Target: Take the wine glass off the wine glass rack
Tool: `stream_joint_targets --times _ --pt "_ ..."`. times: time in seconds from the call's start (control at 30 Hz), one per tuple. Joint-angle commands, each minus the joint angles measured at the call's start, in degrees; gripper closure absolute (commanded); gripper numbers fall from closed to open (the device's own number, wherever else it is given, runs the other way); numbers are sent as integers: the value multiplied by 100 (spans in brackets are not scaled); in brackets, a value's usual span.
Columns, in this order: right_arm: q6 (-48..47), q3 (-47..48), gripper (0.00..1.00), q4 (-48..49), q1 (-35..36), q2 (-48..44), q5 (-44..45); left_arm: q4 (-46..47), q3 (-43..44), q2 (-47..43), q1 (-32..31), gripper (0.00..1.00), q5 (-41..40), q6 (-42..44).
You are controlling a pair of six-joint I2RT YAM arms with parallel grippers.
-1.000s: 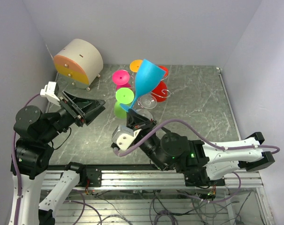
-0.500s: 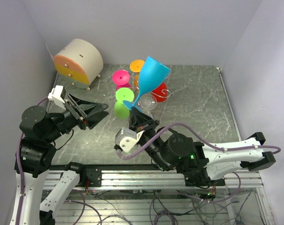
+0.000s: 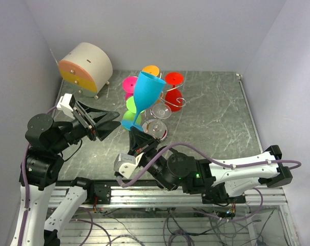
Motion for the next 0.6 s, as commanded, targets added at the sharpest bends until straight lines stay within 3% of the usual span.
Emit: stream_joint_targets --times 0.0,0.37,0.57 --pt "36 -96 100 454 393 13 -238 19 -97 -24 -37 33 645 -282" --pt "-390 -394 100 1092 400 79 -387 233 -335 -153 -37 38 775 -427" --pt "-385 -437 100 1161 402 139 -490 485 -499 -175 -37 57 841 -427"
